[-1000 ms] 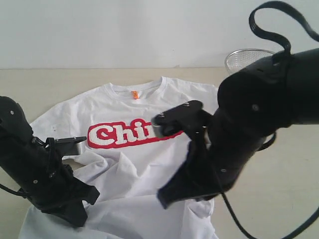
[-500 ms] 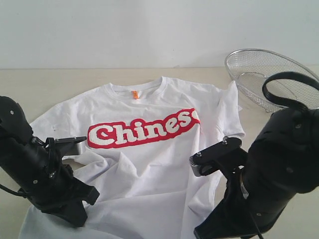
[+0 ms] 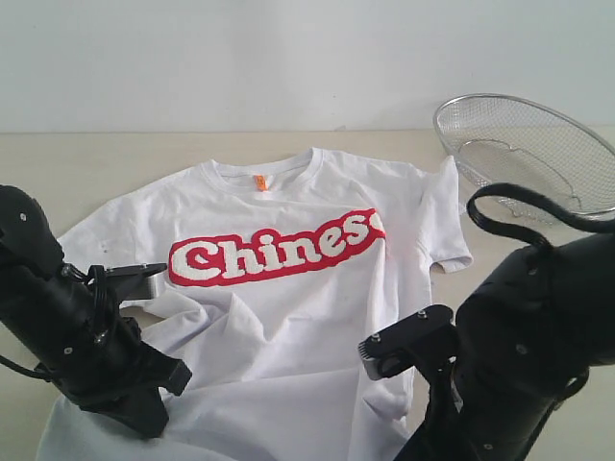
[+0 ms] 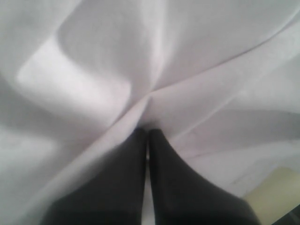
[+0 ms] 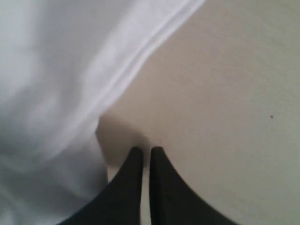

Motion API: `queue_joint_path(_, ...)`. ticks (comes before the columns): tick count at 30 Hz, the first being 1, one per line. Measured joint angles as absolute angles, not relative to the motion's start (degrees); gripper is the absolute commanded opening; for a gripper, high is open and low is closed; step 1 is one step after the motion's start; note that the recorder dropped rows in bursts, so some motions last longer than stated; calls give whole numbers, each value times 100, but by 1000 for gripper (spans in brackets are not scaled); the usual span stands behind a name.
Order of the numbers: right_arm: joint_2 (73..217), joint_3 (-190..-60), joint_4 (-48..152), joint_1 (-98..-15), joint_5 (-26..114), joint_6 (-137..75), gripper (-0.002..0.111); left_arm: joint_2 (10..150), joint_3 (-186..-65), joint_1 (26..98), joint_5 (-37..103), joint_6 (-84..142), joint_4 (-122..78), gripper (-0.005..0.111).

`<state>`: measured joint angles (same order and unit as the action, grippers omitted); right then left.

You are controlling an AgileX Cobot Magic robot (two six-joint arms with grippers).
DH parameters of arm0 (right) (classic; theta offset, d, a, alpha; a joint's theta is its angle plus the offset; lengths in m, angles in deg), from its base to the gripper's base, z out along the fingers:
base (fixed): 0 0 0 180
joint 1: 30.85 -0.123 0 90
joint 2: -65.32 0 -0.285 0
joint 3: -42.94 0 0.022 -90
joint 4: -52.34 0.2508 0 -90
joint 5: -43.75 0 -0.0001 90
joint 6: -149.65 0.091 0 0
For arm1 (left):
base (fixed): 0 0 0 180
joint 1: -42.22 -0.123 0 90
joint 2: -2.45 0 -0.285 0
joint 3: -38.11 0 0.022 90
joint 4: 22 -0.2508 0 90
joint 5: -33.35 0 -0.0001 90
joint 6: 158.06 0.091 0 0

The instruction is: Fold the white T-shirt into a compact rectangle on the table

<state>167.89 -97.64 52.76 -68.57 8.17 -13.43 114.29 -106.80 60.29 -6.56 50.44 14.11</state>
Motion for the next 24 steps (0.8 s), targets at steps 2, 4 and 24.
queue_joint_path(2, 16859, -9764, 5460, -6857, 917, -1528, 0, 11429, -10680, 6029, -656, 5044, 1411, 5)
queue_joint_path(4, 16859, -9764, 6034, -6857, 968, -2084, 0, 11429, -10680, 6029, -656, 5044, 1411, 5)
queue_joint_path(24, 17321, -11123, 10176, -7249, 1430, -6202, 0, 11429, -10680, 6029, -656, 5044, 1433, 5)
